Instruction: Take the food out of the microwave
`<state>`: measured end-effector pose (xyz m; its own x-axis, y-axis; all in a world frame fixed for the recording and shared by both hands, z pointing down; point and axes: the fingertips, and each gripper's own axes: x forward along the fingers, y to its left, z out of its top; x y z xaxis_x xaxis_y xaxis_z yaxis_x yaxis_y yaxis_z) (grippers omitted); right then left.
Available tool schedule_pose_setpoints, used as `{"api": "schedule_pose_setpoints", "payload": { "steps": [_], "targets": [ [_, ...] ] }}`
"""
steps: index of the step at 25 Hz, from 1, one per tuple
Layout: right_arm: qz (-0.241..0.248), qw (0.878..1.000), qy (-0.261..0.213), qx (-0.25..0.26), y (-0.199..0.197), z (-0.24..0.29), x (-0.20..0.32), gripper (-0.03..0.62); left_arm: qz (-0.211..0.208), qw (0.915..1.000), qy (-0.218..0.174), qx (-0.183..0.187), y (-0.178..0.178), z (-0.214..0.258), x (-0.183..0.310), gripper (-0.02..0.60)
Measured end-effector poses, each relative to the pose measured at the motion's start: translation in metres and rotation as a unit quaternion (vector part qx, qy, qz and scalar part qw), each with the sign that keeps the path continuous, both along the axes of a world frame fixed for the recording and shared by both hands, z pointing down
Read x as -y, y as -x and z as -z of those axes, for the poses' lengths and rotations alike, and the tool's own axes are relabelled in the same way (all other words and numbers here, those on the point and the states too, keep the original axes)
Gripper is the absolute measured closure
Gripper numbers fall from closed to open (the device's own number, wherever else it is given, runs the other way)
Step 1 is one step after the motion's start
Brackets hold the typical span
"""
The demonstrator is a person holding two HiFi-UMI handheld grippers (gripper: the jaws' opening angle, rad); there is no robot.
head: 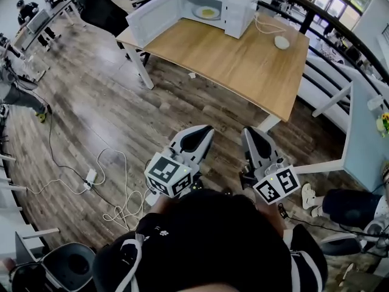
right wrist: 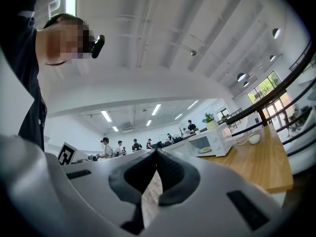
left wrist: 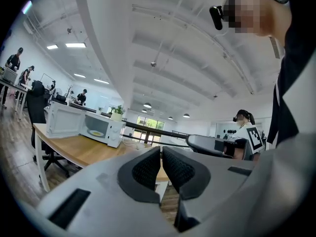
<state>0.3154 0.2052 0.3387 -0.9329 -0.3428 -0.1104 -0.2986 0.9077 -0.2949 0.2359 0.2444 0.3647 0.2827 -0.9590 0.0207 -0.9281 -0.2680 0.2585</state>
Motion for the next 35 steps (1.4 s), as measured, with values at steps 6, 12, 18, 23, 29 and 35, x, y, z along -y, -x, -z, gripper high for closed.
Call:
{"api": "schedule_pose_setpoints", "payload": {
  "steps": [6,12,18,23,29,35],
  "targets": [
    [-0.016,1.0,-0.003,-0.006,0.01,-0.001,-0.005,0.594,-0.014,0.9999,-0.007,-0.001,0.012,0.001,-0.003,0.558],
    [-0.023,1.0,-0.006,-0.014,0.03,-0.003,-0.011,0.594,-0.016,0.9998,-0.01,-0.002,0.034,-0.001,-0.009,0.558],
    [-0.019,1.0,-0.009,-0.019,0.052,-0.004,-0.022,0.594,-0.011,0.9999,-0.01,-0.002,0.057,-0.003,-0.019,0.558],
    [-0.012,1.0,-0.008,-0.025,0.067,-0.006,-0.032,0.589,0.003,0.9999,-0.014,-0.006,0.074,-0.003,-0.027,0.558],
    [-0.002,0.999,0.0,-0.037,0.077,-0.013,-0.033,0.58,0.014,0.9998,-0.007,-0.011,0.082,-0.01,-0.033,0.558],
    [0.017,0.999,0.01,-0.041,0.091,-0.021,-0.022,0.574,0.035,0.9993,0.003,-0.014,0.096,-0.018,-0.027,0.558]
  ]
}}
